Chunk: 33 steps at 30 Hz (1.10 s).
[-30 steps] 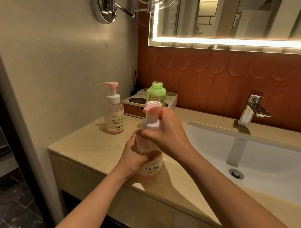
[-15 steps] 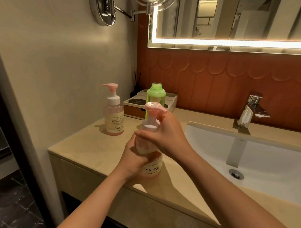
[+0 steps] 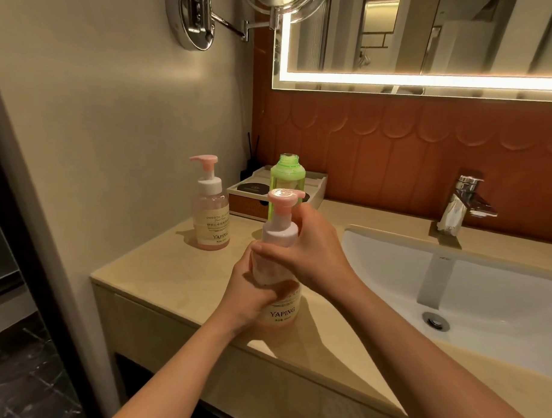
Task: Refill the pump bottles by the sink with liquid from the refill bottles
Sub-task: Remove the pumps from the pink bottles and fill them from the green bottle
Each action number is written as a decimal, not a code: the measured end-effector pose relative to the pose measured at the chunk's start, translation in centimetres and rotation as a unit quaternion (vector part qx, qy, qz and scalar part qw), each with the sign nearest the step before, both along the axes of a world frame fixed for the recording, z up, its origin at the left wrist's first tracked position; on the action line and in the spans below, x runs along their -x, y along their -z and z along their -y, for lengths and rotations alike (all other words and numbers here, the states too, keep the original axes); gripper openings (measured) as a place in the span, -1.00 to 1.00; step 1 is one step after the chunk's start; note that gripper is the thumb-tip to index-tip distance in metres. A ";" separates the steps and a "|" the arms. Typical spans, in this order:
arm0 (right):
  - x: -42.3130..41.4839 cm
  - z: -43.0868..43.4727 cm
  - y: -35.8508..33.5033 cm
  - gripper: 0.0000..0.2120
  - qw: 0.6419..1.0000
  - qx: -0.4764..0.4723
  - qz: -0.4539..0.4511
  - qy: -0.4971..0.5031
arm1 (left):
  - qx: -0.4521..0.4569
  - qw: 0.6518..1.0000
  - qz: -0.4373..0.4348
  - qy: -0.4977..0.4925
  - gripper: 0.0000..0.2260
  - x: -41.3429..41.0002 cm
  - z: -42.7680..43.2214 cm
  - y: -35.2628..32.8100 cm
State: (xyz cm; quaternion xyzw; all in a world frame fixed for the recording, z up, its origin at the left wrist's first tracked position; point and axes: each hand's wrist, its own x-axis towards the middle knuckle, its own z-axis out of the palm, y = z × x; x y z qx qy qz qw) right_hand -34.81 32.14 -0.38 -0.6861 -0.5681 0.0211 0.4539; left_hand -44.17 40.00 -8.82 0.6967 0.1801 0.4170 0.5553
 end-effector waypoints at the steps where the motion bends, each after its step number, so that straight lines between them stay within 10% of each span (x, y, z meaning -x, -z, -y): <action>1: -0.2 0.1 -0.2 -0.45 1.000 -0.007 -0.006 -0.016 | -0.003 1.000 -0.001 -0.002 -0.46 0.0 -0.1 0.0; 12: -2.2 1.5 -2.9 -0.68 0.972 -0.016 -0.137 -0.192 | 0.002 1.000 0.001 0.004 -0.45 0.3 0.7 -0.8; 33: -5.4 3.3 -2.2 -0.72 0.893 -0.185 -0.371 -0.174 | 0.002 1.000 0.014 0.001 -0.36 0.5 1.1 -0.9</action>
